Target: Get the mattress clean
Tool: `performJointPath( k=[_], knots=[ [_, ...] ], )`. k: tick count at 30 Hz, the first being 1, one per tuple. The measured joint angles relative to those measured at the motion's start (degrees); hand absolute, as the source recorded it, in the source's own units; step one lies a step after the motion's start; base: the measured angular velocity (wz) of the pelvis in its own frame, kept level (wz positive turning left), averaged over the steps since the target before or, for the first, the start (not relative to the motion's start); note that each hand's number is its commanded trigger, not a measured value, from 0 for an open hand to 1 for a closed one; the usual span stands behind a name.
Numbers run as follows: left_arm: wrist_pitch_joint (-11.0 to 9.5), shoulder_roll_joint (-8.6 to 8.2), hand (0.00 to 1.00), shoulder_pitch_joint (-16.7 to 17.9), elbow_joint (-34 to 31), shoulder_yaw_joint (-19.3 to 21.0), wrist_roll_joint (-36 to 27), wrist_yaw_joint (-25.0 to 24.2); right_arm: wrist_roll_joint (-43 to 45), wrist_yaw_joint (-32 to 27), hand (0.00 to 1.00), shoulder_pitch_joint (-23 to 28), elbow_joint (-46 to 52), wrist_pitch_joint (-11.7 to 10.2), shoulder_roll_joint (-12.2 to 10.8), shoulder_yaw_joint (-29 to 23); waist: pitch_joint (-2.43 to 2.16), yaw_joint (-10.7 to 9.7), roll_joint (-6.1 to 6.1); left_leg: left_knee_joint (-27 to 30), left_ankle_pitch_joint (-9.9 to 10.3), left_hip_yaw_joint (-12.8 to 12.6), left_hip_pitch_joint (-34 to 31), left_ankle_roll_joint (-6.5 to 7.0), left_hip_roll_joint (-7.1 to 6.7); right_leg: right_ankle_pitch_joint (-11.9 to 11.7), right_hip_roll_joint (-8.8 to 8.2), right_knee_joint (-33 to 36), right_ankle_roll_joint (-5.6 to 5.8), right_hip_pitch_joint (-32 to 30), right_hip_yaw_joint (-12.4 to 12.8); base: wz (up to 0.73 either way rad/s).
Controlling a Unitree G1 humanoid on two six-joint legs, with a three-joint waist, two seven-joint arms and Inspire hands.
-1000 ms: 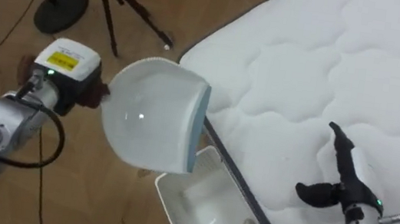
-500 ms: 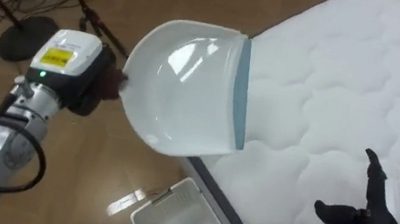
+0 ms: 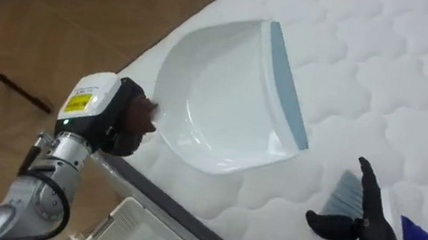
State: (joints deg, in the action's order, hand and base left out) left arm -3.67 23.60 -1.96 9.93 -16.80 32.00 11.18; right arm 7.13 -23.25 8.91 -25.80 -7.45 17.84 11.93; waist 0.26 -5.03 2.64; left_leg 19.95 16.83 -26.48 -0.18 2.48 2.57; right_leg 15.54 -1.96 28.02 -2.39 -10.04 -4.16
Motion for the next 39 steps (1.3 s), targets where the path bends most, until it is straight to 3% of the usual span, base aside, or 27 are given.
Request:
performJointPath(
  k=[1,3,4,5,6,7,8,9,10,12,13,20,21,22,23,25,29,34,35,39],
  knots=[
    [-0.56,-0.69,1.00,0.57,-0.01,0.00,-0.08,-0.07,0.38,1.06,0.00,0.41,0.02,-0.07,-0.01,-0.01,-0.35,-0.40,-0.52,0.46,0.16,0.62,0.17,-0.32,0.31,-0.15,0.83,0.05,-0.31,-0.06,1.19,-0.63],
    [-0.86,-1.17,1.00,1.74,-0.12,0.16,-0.03,-0.10,0.55,2.39,0.00,0.40,0.46,-0.10,-0.08,-0.21,-0.43,0.34,-0.83,1.78,0.63,2.88,0.58,-1.14,0.73,-0.55,3.20,0.00,-0.76,-0.25,5.02,-1.03],
    [-0.86,-1.51,1.00,3.33,-0.22,0.84,-0.06,-0.11,0.58,3.40,0.00,0.17,1.08,-0.28,-0.08,-0.09,-0.41,1.62,-0.87,3.94,0.62,9.00,0.35,-1.11,-0.05,-0.91,4.85,-0.09,-1.25,-0.27,8.75,-1.80],
    [-0.87,-2.30,1.00,5.11,-0.22,1.82,-0.01,-0.14,0.62,4.09,0.00,-0.03,1.30,-0.69,0.13,0.26,-0.39,3.00,-0.76,7.11,0.62,17.77,-0.55,-1.00,-1.28,-1.73,7.00,-0.29,-1.64,0.51,13.75,-1.93],
    [-0.87,-2.84,1.00,5.90,-0.19,2.45,0.00,-0.30,0.90,4.51,0.00,-0.07,1.28,-0.80,0.20,0.32,-0.32,3.46,-0.68,8.51,0.62,21.79,-1.13,-0.94,-2.08,-2.15,7.95,-0.37,-1.93,0.95,16.08,-1.86],
    [-1.03,-4.01,1.00,6.90,-0.18,3.70,-0.01,-0.54,1.64,4.98,0.00,0.05,1.21,-0.74,0.38,0.23,-0.20,3.93,-0.85,9.27,0.60,27.76,-2.31,-1.29,-3.72,-2.81,9.16,-0.41,-1.41,1.30,19.37,-1.51],
    [-1.47,-5.24,1.00,6.89,-0.18,4.93,-0.49,-0.52,1.63,5.20,0.00,0.04,1.24,-0.72,0.64,-0.24,-0.04,3.79,-0.12,6.67,-0.09,30.79,-3.99,-1.96,-4.31,-2.98,10.45,-0.08,-1.27,1.05,21.75,-1.37],
    [-1.79,-5.69,1.00,6.80,-0.20,5.41,-1.01,-0.45,1.64,5.25,0.00,0.04,1.23,-0.62,0.62,-0.22,-0.10,3.80,0.17,5.02,-0.16,31.42,-4.71,-2.06,-4.32,-3.02,11.08,0.27,-1.20,0.74,22.71,-1.48],
    [-2.34,-5.86,1.00,7.17,-0.13,6.11,-2.41,-0.01,1.78,5.37,0.00,0.07,1.08,-0.35,0.20,-0.03,-0.22,4.39,-0.25,4.53,-0.34,31.10,-4.32,-1.76,-4.27,-2.83,11.66,1.41,-0.97,-0.04,24.77,-1.36],
    [-3.03,-5.91,1.00,7.06,0.03,6.42,-3.37,0.80,2.34,5.64,0.00,0.08,1.04,-0.42,-0.29,0.44,-0.22,3.70,-0.46,2.38,0.18,29.13,-2.96,-1.36,-4.39,-2.96,11.40,1.53,-0.61,-0.91,24.44,-1.07],
    [-3.43,-6.12,1.00,7.13,0.26,6.31,-4.43,1.03,2.78,5.62,0.00,0.10,0.86,-0.42,-0.41,0.43,0.08,3.49,-0.67,1.38,0.16,28.04,-2.49,-1.23,-4.34,-3.44,11.13,0.85,-0.41,-1.12,24.30,-0.64],
    [-3.34,-6.68,1.00,8.57,4.60,4.96,-8.25,0.98,4.74,6.07,0.00,0.82,-5.18,-0.08,-2.15,0.32,0.24,1.41,-1.06,-0.39,-0.01,28.05,-0.63,-0.77,-3.92,-4.90,10.57,-4.71,-0.59,0.90,22.54,-0.16],
    [-3.22,-6.69,0.94,8.73,4.79,4.93,-8.69,0.97,4.72,6.35,0.00,0.83,-5.58,0.01,-2.19,0.32,0.25,1.54,-1.07,-0.52,0.00,27.89,-0.59,-0.77,-3.91,-4.89,10.31,-4.83,-0.59,0.89,22.29,-0.12],
    [-3.02,-6.72,0.40,9.19,4.79,4.94,-9.02,1.00,4.69,7.03,0.00,0.84,-5.96,0.15,-2.16,0.32,0.35,1.79,-1.23,-0.72,-0.01,26.93,-0.42,-0.76,-3.86,-4.87,10.24,-4.92,-0.62,0.54,21.71,-0.30],
    [-2.87,-6.72,0.00,9.54,4.84,4.89,-8.98,1.00,4.65,7.51,0.00,0.81,-5.99,0.30,-2.20,0.44,0.38,2.48,-1.27,-0.75,-0.01,25.92,-0.24,-0.76,-3.82,-4.85,10.15,-5.01,-0.63,0.27,20.95,-0.41],
    [-2.87,-6.75,0.00,10.07,5.07,4.89,-8.97,1.00,4.84,8.20,0.00,0.57,-5.99,0.59,-2.39,0.69,0.41,3.75,-1.37,-0.78,-0.01,24.01,0.50,-0.76,-3.79,-4.82,9.73,-4.78,-0.73,0.08,19.27,-0.63],
    [-2.81,-6.85,0.00,10.91,5.95,5.14,-10.11,0.84,5.52,10.06,0.00,-0.41,-7.97,1.16,-3.12,0.87,0.67,4.02,-1.86,-1.50,0.23,21.85,2.78,-0.39,-4.01,-4.29,7.30,-4.23,-1.57,0.44,11.38,-0.50],
    [-2.93,-7.72,0.00,10.94,6.37,5.27,-11.83,-0.47,4.89,11.03,0.00,-0.38,-8.38,1.31,-3.25,0.74,0.49,3.60,-2.55,-3.06,0.33,20.79,2.87,-0.23,-3.50,-4.46,7.35,-4.94,-1.39,-0.14,11.32,-0.10],
    [-2.99,-8.11,0.00,10.95,8.08,5.24,-12.54,-0.77,4.92,11.68,0.00,-0.53,-9.39,1.31,-3.44,0.64,0.10,3.61,-2.55,-3.73,0.33,20.48,3.05,-0.23,-3.26,-4.86,7.53,-5.76,-1.37,0.07,11.11,0.00],
    [-2.64,-8.47,0.00,10.96,16.35,5.27,-13.56,-0.77,4.44,12.66,0.00,-0.96,-14.38,1.30,-3.76,0.24,-0.02,3.75,-2.64,-5.24,0.32,20.38,4.37,-0.22,-2.86,-5.54,7.39,-7.45,-1.65,1.21,8.51,-0.01]
  ],
)
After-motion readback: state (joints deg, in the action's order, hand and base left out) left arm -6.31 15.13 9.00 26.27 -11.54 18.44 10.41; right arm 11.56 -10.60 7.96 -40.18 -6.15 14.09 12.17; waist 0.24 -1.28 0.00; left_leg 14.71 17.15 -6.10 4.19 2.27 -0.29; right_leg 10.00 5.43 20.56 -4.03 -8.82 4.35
